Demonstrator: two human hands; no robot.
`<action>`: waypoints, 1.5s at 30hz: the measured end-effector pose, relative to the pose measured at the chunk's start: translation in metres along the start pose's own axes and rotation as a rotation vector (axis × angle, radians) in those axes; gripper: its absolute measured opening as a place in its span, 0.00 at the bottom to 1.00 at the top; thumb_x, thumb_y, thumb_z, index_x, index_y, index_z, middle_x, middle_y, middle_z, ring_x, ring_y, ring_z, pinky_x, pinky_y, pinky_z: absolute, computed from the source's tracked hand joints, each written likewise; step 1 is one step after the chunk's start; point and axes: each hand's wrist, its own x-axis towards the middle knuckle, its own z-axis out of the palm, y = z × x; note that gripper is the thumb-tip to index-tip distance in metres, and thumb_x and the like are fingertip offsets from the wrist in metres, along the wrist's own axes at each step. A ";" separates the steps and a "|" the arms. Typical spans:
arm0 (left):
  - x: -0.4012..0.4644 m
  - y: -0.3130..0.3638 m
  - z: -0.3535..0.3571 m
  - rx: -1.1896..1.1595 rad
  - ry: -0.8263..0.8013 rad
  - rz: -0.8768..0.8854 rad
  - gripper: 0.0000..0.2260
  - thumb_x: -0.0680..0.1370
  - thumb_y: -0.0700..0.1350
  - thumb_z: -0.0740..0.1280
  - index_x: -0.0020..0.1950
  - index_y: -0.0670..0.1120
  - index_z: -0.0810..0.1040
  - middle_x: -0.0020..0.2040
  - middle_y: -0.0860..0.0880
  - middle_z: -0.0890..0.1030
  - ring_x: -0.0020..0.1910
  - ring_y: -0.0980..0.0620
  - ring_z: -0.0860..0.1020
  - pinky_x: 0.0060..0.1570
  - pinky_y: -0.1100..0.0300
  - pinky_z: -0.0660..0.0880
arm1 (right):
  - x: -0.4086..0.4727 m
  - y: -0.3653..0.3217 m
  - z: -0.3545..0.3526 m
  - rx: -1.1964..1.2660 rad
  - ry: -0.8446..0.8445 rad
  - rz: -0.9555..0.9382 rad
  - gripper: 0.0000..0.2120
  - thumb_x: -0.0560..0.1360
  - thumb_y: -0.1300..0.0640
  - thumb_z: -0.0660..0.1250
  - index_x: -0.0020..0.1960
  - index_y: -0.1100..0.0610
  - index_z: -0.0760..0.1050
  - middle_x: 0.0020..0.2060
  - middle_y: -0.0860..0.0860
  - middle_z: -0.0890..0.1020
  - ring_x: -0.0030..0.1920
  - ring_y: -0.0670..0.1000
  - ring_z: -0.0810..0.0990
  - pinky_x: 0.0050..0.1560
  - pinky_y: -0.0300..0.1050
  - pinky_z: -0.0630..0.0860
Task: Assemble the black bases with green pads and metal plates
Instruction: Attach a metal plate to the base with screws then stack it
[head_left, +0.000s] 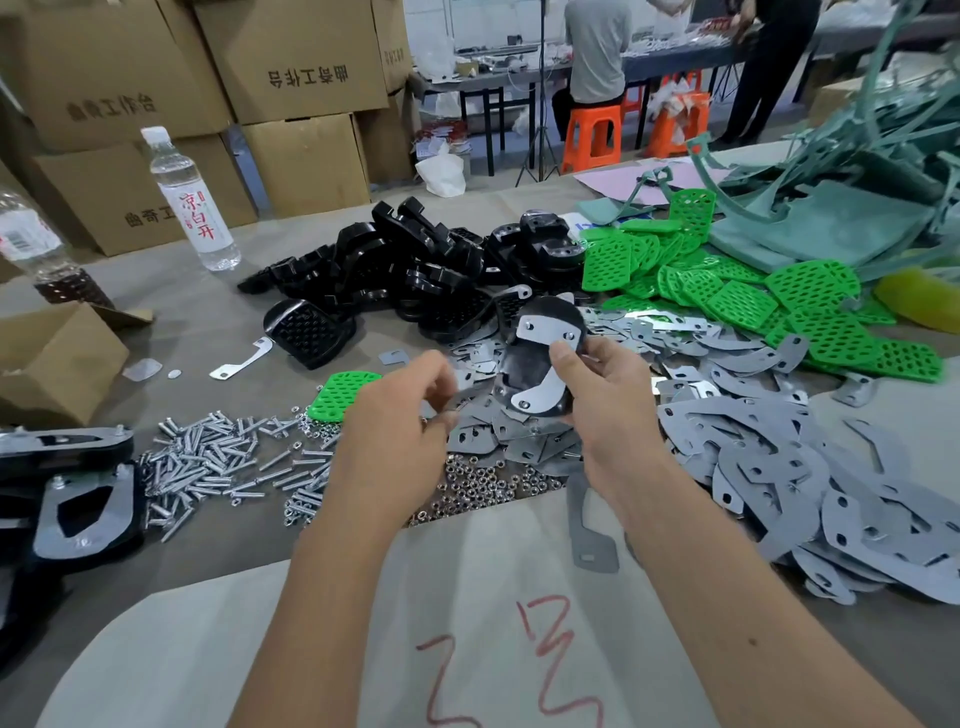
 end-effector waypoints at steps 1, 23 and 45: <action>-0.002 -0.005 -0.002 -0.016 0.043 -0.031 0.15 0.76 0.38 0.74 0.43 0.56 0.74 0.39 0.62 0.80 0.28 0.60 0.75 0.33 0.60 0.67 | -0.001 0.000 0.001 -0.019 -0.019 -0.009 0.08 0.82 0.54 0.70 0.59 0.56 0.80 0.52 0.54 0.86 0.56 0.58 0.85 0.58 0.60 0.82; -0.013 -0.023 -0.013 -1.293 0.280 -0.574 0.25 0.65 0.31 0.74 0.61 0.44 0.81 0.51 0.40 0.88 0.40 0.49 0.86 0.38 0.62 0.82 | -0.033 0.008 0.029 -0.068 -0.388 -0.061 0.10 0.84 0.60 0.64 0.59 0.49 0.82 0.53 0.50 0.88 0.56 0.55 0.86 0.63 0.63 0.80; -0.016 -0.017 0.000 -0.979 0.213 -0.426 0.06 0.73 0.38 0.78 0.41 0.49 0.86 0.37 0.46 0.84 0.38 0.47 0.81 0.41 0.53 0.77 | -0.041 0.008 0.034 -0.115 -0.430 -0.061 0.12 0.84 0.66 0.63 0.63 0.59 0.80 0.55 0.55 0.87 0.58 0.56 0.85 0.66 0.61 0.77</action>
